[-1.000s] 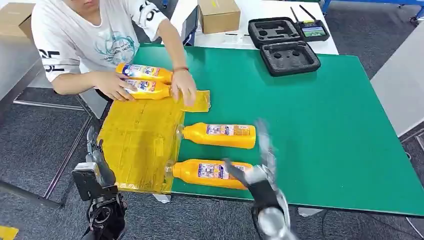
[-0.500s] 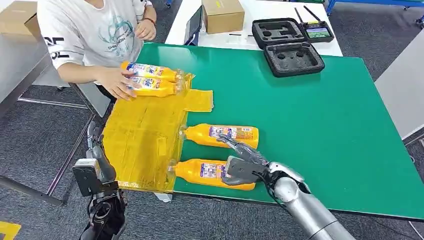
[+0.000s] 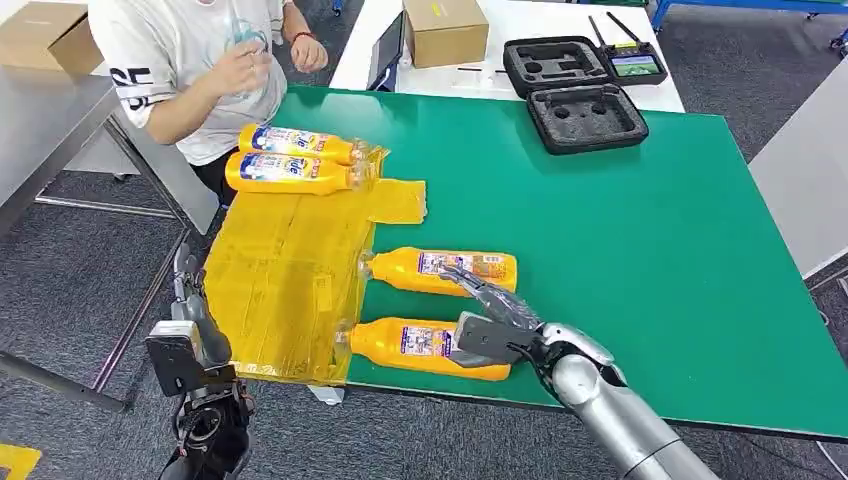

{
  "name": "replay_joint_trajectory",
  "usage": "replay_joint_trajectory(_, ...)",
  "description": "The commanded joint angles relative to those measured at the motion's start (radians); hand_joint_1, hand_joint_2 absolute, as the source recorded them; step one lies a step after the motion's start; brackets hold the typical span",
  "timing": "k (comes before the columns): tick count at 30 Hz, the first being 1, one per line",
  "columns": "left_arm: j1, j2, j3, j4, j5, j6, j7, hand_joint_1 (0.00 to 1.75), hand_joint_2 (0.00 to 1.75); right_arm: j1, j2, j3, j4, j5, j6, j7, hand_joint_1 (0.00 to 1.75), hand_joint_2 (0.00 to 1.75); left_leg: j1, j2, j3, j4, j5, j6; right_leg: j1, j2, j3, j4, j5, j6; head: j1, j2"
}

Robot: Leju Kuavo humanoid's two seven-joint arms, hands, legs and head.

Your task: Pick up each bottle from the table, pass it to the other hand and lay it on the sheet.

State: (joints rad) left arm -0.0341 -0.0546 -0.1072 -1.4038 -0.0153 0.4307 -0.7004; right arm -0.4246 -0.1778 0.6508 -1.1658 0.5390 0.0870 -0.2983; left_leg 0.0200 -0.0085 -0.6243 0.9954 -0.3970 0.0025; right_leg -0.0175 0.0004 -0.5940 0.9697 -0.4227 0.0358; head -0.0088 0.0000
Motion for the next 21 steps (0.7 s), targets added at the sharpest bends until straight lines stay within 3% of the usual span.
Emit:
replay_joint_trajectory(1,-0.007,-0.004,0.021,0.011,-0.004,-0.007,0.002,0.0,0.0,0.0,-0.008,0.058,-0.06,0.029,-0.019,0.008,0.0,1.75,0.0,0.001,0.003,0.0,-0.002,0.001,0.001,0.0,0.003,0.0,-0.001,-0.001,0.0,0.0)
replay_joint_trajectory(12,-0.004,-0.004,0.023,0.011,-0.008,-0.013,0.002,0.0,0.0,0.055,-0.009,0.077,-0.143,0.074,-0.055,0.024,0.0,1.75,0.0,0.0,0.002,0.0,-0.001,0.0,0.0,0.0,0.001,0.0,-0.001,-0.001,0.0,0.0)
replay_joint_trajectory(13,-0.005,-0.006,0.024,0.012,-0.006,-0.014,0.002,0.0,0.0,0.06,-0.009,0.089,-0.162,0.102,-0.07,0.044,0.0,1.75,0.0,0.002,0.007,0.001,-0.004,0.001,0.001,0.0,0.007,0.0,-0.003,-0.003,0.0,0.0)
replay_joint_trajectory(21,-0.105,-0.017,0.012,0.106,-0.002,-0.037,0.005,0.0,0.0,0.032,0.059,0.131,-0.207,0.195,-0.084,0.208,0.0,1.75,0.0,0.001,0.003,0.001,-0.002,0.001,0.001,0.0,0.003,0.001,-0.002,-0.002,0.0,0.0)
